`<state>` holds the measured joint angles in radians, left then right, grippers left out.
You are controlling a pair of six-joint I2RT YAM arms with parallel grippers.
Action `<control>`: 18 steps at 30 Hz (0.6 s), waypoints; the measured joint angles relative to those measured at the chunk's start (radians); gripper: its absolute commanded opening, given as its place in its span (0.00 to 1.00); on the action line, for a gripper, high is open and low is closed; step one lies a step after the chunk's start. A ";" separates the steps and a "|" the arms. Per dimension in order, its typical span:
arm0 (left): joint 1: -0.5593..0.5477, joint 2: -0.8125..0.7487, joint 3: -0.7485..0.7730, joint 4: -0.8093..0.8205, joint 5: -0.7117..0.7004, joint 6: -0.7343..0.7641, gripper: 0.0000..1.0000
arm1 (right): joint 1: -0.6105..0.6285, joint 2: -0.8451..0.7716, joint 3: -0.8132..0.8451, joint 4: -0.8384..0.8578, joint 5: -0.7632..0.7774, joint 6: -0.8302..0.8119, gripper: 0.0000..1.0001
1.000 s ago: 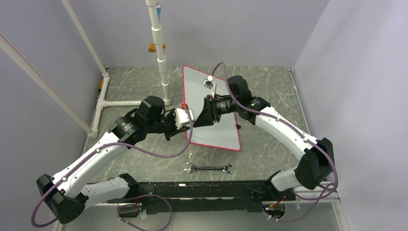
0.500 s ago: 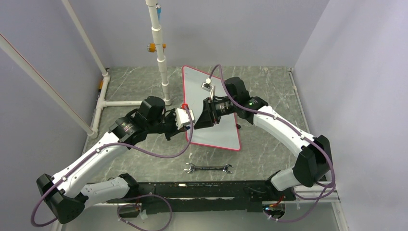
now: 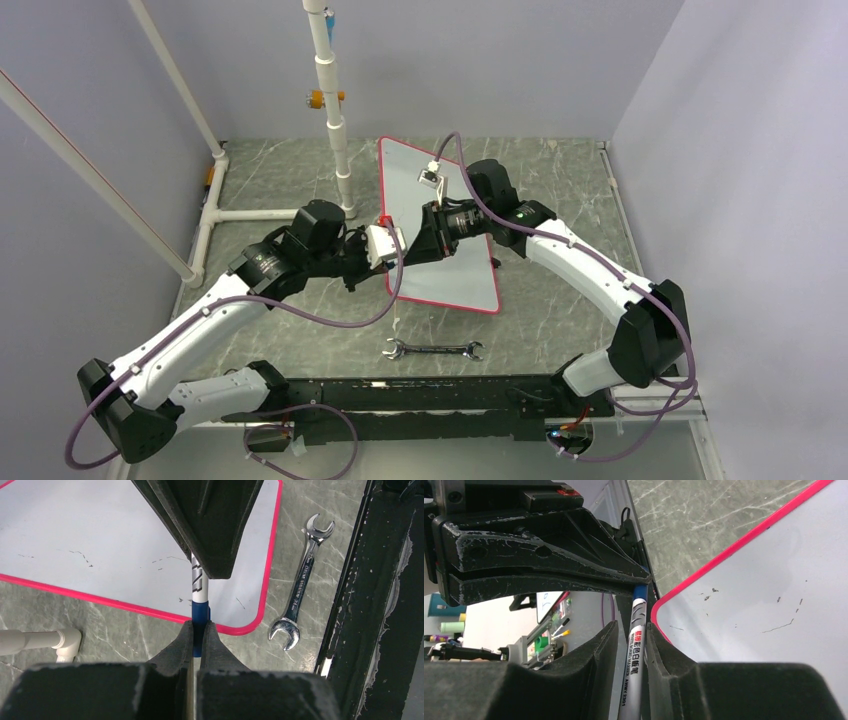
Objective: Write a sentence on the whiteboard
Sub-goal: Pass from the left arm to the right
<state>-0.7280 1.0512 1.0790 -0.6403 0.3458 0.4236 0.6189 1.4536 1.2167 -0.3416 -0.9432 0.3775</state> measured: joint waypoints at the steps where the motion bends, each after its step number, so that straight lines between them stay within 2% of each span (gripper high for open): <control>1: 0.000 0.002 0.000 0.000 -0.002 0.000 0.00 | 0.000 0.000 0.000 0.002 0.000 0.001 0.29; 9: -0.002 0.008 0.000 0.000 -0.006 -0.003 0.00 | 0.000 0.000 0.000 0.011 0.018 0.016 0.27; 18: -0.002 0.014 0.000 0.000 -0.011 -0.012 0.00 | 0.000 0.001 0.000 0.014 0.036 0.019 0.20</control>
<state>-0.7303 1.0649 1.0790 -0.6399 0.3347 0.4118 0.6189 1.4544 1.2167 -0.3279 -0.9070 0.3969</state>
